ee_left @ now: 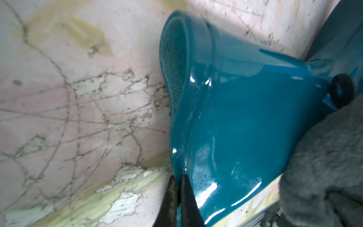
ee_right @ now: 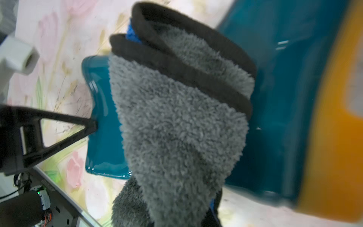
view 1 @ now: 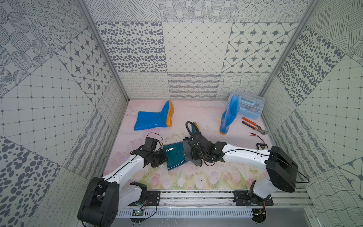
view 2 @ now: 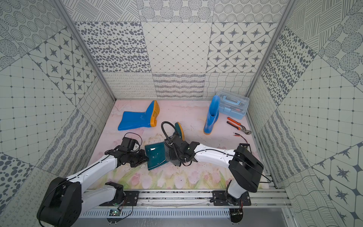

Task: Wipe the rubber boots with a cloth
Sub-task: Wipe the dirt off the rubber boot.

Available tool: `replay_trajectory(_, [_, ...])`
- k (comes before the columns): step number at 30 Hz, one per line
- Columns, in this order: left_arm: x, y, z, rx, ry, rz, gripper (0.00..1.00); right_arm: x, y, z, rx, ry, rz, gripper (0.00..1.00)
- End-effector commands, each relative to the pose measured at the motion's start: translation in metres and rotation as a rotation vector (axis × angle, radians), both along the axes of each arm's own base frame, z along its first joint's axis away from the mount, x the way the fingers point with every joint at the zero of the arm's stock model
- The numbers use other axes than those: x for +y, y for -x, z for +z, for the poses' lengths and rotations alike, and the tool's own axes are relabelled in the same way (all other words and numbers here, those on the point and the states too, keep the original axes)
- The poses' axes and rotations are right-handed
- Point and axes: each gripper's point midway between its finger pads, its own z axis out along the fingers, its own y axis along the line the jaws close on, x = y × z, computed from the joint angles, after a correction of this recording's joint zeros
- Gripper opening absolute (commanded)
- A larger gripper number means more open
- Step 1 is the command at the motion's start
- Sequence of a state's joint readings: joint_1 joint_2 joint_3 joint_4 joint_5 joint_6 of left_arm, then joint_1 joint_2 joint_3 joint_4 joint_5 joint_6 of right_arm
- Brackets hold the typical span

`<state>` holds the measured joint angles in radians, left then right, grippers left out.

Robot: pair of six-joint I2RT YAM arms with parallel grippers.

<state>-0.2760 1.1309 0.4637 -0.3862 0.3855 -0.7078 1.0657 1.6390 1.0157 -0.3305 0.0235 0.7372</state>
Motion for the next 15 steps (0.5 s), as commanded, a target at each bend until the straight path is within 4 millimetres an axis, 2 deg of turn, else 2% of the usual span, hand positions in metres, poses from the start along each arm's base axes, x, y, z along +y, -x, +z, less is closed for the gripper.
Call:
replay_trajectory(1, [0.006, 0.015, -0.005, 0.075, -0.039, 0.010, 0.00, 0.056, 0.027, 0.005, 0.026, -0.102, 0.100, 0.00])
replay_trajectory(3, [0.006, 0.015, -0.004, 0.075, -0.040, 0.006, 0.00, 0.064, 0.034, 0.000, 0.049, -0.102, 0.114, 0.00])
replay_trajectory(5, [0.007, 0.015, -0.002, 0.078, -0.050, 0.000, 0.00, 0.056, 0.036, -0.006, 0.060, -0.094, 0.098, 0.00])
replay_trajectory(8, [0.008, 0.017, -0.003, 0.085, -0.060, -0.005, 0.00, 0.019, 0.023, -0.011, 0.056, -0.065, 0.019, 0.00])
replay_trajectory(12, [0.008, 0.016, -0.007, 0.087, -0.064, -0.003, 0.00, -0.050, -0.002, -0.010, 0.035, -0.043, -0.115, 0.00])
replay_trajectory(15, [0.009, 0.016, -0.009, 0.083, -0.065, 0.007, 0.00, -0.083, -0.012, -0.007, 0.023, -0.045, -0.176, 0.00])
